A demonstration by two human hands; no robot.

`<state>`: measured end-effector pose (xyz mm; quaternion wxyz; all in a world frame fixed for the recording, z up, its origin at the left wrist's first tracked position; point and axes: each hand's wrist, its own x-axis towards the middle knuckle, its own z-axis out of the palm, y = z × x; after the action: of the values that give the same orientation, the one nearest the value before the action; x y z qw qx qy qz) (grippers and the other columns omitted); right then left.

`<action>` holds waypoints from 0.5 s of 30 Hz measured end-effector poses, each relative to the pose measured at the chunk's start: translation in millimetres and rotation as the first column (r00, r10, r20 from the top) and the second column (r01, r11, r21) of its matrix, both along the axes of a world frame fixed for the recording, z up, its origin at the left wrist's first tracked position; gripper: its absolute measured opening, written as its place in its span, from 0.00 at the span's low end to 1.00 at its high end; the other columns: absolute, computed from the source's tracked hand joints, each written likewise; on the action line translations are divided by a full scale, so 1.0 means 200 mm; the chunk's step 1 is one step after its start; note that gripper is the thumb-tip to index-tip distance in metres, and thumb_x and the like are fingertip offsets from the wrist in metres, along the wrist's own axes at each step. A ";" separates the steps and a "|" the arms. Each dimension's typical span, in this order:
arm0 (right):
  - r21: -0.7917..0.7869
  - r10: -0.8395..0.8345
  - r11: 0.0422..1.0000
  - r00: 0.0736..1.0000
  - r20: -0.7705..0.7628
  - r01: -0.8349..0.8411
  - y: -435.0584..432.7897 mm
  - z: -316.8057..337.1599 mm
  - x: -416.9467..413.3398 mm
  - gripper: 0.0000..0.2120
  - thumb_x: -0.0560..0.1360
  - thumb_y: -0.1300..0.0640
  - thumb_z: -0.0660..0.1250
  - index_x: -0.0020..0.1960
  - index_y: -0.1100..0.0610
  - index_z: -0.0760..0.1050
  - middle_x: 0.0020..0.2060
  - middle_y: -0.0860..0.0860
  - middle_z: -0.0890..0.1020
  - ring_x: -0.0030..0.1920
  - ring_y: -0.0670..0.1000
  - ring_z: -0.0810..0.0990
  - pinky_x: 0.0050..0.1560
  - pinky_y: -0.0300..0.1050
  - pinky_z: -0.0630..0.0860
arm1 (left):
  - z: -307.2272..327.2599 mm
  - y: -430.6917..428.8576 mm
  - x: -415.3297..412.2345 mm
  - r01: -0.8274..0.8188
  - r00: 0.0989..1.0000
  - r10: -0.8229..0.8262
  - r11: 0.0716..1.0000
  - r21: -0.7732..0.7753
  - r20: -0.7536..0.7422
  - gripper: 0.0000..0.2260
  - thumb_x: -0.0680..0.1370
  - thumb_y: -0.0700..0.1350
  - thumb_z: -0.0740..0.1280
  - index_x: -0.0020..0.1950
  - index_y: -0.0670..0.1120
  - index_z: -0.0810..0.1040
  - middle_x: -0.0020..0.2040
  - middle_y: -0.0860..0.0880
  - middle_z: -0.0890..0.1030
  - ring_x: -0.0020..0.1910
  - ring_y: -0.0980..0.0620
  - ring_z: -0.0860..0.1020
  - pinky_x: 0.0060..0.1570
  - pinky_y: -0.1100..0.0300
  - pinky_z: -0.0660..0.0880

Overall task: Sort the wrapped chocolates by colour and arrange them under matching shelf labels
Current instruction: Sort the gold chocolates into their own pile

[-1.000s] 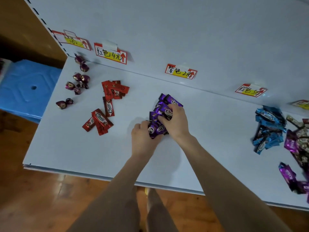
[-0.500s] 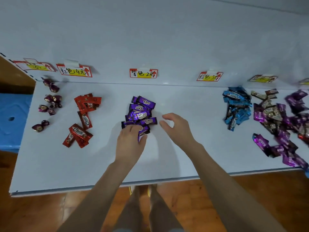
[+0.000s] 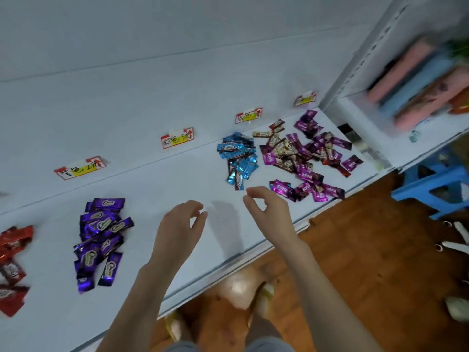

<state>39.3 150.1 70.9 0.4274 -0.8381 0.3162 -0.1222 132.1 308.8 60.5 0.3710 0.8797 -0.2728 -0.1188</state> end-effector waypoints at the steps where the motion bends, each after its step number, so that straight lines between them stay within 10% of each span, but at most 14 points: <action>1: -0.003 -0.009 1.000 1.000 0.010 0.009 -0.08 0.01 -0.05 0.12 0.76 0.56 0.64 0.57 0.60 0.77 0.53 0.50 0.80 0.52 0.44 0.75 0.53 0.32 0.67 | 0.01 -0.09 -0.04 0.026 0.999 -0.026 1.000 0.001 0.029 0.07 0.74 0.38 0.70 0.51 0.38 0.81 0.44 0.44 0.83 0.44 0.46 0.80 0.47 0.61 0.70; 15: -0.017 -0.013 1.000 0.999 0.047 0.014 -1.22 0.09 -0.48 0.07 0.77 0.56 0.64 0.52 0.57 0.77 0.43 0.42 0.76 0.45 0.40 0.73 0.44 0.19 0.65 | 0.06 -1.13 -0.34 0.004 0.999 -0.007 0.997 0.079 0.039 0.09 0.77 0.45 0.66 0.54 0.44 0.80 0.48 0.50 0.83 0.43 0.59 0.74 0.45 0.66 0.67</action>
<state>-55.8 -93.0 89.2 0.4265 -0.8366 0.3104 -0.1475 64.7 81.9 73.1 0.3302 0.8950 -0.2776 -0.1131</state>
